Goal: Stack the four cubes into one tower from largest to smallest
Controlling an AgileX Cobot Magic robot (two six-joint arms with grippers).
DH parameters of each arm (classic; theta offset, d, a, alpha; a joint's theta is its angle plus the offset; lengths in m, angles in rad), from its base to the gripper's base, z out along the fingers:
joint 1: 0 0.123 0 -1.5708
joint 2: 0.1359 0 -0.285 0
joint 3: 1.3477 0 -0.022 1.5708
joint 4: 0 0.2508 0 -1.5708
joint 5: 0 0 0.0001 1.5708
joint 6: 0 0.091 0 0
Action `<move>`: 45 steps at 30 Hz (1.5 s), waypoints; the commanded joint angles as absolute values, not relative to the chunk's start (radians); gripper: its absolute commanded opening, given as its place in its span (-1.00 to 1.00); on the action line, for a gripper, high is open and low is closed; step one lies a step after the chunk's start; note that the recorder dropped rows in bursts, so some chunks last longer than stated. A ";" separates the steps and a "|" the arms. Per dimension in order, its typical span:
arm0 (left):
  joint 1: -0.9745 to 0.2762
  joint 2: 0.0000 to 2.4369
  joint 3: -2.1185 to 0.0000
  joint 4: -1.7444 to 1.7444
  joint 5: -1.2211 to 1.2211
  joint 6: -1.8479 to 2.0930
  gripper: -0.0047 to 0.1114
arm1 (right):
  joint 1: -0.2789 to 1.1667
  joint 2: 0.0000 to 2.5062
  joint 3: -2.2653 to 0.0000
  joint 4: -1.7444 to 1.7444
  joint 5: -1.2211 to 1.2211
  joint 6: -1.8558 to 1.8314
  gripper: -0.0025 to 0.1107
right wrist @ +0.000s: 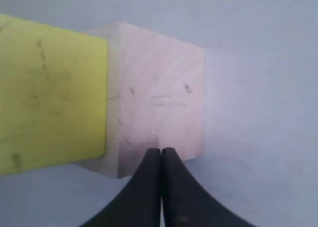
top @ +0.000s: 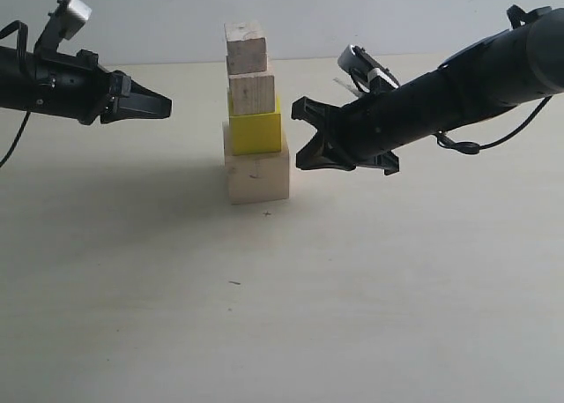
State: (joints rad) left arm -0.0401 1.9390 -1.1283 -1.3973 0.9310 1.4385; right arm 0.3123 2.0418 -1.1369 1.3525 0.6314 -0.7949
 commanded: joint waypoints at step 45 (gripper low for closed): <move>-0.043 1.934 -1.125 -1.430 0.951 1.458 -0.92 | 0.314 2.088 -1.136 1.426 0.631 -0.879 -0.96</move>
